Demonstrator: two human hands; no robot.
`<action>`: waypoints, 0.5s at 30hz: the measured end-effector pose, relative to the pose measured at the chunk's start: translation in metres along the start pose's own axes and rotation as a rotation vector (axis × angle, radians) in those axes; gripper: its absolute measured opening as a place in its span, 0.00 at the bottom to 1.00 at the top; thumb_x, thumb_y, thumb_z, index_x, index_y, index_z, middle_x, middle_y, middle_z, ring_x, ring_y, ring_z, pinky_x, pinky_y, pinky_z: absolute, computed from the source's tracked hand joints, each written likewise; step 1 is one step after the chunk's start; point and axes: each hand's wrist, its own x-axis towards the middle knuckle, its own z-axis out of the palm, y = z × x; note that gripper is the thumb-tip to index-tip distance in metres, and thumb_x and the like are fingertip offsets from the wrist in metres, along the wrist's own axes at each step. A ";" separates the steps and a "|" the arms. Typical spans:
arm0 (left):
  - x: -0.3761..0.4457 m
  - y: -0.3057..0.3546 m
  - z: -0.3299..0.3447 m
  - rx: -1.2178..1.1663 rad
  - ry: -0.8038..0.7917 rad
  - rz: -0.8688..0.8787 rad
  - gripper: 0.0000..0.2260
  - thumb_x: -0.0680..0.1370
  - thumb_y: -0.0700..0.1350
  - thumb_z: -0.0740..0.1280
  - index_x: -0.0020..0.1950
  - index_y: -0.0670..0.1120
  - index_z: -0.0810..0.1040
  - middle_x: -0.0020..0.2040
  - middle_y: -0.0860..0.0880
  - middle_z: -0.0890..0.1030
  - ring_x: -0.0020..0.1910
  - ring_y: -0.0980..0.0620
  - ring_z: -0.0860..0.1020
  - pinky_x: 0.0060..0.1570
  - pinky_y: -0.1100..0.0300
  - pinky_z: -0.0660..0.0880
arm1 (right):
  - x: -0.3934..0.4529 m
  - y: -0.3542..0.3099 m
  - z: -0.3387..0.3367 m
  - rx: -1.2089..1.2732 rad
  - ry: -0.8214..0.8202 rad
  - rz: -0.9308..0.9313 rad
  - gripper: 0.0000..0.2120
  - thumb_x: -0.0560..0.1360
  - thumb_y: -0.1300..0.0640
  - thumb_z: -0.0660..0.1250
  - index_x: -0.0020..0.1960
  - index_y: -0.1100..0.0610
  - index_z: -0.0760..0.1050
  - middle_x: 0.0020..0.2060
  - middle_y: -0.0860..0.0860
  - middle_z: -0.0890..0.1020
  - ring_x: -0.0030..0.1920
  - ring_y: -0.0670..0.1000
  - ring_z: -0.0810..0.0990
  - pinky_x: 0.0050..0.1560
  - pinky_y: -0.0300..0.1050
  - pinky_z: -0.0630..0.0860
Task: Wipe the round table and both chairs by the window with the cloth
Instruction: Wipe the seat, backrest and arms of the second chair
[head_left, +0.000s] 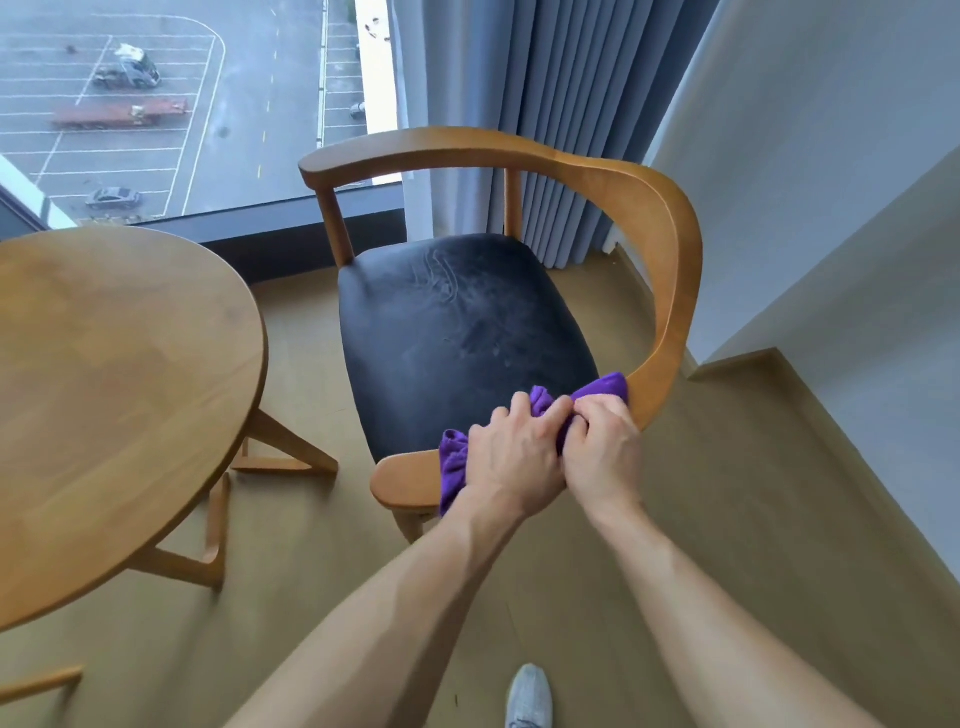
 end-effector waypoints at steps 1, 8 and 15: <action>0.000 -0.006 -0.003 -0.022 0.007 0.001 0.16 0.79 0.57 0.58 0.66 0.57 0.69 0.48 0.50 0.69 0.46 0.43 0.76 0.37 0.53 0.65 | 0.003 0.000 0.002 -0.003 -0.005 -0.016 0.11 0.76 0.69 0.60 0.47 0.66 0.81 0.50 0.59 0.81 0.53 0.58 0.78 0.59 0.49 0.73; -0.028 -0.086 -0.022 0.097 0.047 -0.185 0.19 0.80 0.65 0.52 0.50 0.52 0.73 0.47 0.52 0.73 0.43 0.48 0.78 0.35 0.56 0.70 | -0.009 -0.031 0.031 0.020 -0.136 -0.308 0.08 0.77 0.63 0.64 0.52 0.59 0.81 0.53 0.52 0.80 0.53 0.52 0.76 0.55 0.46 0.75; -0.008 -0.101 -0.034 0.064 -0.096 -0.409 0.21 0.79 0.61 0.52 0.37 0.49 0.75 0.39 0.50 0.78 0.40 0.47 0.78 0.40 0.56 0.74 | 0.017 -0.031 0.035 -0.011 -0.476 -0.350 0.14 0.82 0.53 0.58 0.64 0.54 0.77 0.59 0.51 0.80 0.58 0.52 0.78 0.59 0.48 0.75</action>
